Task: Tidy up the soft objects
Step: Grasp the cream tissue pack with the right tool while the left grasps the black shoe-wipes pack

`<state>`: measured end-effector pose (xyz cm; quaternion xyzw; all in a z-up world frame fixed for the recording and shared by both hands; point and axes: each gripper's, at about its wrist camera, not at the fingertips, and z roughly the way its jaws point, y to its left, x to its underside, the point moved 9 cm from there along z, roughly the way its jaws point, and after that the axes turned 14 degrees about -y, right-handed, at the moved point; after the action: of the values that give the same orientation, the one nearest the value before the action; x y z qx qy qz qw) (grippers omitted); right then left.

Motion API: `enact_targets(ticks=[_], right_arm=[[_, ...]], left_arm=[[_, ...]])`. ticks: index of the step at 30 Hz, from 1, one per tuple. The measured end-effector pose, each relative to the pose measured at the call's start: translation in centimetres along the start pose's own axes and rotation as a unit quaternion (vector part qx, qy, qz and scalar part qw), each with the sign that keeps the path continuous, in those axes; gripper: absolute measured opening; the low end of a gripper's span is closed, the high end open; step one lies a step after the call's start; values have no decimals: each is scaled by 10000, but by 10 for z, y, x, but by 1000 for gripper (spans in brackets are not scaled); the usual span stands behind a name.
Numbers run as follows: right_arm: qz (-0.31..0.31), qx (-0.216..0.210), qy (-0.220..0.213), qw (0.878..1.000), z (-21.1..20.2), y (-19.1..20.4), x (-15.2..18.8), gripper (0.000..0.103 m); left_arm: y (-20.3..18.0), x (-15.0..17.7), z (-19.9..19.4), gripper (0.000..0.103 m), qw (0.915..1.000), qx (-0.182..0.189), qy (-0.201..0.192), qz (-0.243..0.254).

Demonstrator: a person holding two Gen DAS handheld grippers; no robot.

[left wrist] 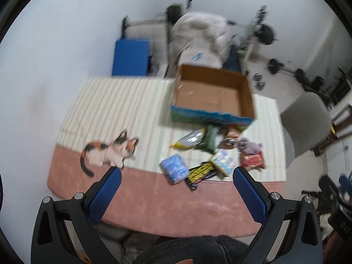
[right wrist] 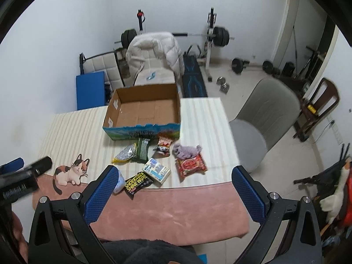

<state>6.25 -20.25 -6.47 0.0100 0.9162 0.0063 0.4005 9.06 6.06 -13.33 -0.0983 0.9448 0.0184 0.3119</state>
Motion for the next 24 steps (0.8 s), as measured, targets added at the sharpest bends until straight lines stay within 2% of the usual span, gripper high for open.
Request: enact_targets(ticks=[4,6,10,12,14,16,19,22,24], right_arm=[[231,-194,605,9977,72,0,26,103],[264,-234,989,9945,115,3,44,103],[476,-320,1880,9805,206,11,95,103],[348,-474,2132,9752,248,24,115,103],[-123,-443,2348,9710,282,34,133,103],[-583,-540,2522,9644,309,47,148,103],[-1252,-640,2711,9522,340,63,170,103],[-1971,-810,2889,9333,367,79,194,103],[-2304,-875,2972,9225,383,87,209,101]], left_arm=[[28,24,82,103,9951,-121,816,-551],[37,42,123,103,9895,-192,1250,-697],[36,82,196,103,9739,-55,2054,-963],[31,100,229,103,9676,-73,2353,-912],[26,116,256,103,9631,-123,2577,-767],[24,128,273,100,9591,-214,2725,-740],[12,131,283,99,9641,-39,2602,-536],[-7,131,288,99,9709,115,2373,302],[-17,132,289,99,9699,184,2270,865]])
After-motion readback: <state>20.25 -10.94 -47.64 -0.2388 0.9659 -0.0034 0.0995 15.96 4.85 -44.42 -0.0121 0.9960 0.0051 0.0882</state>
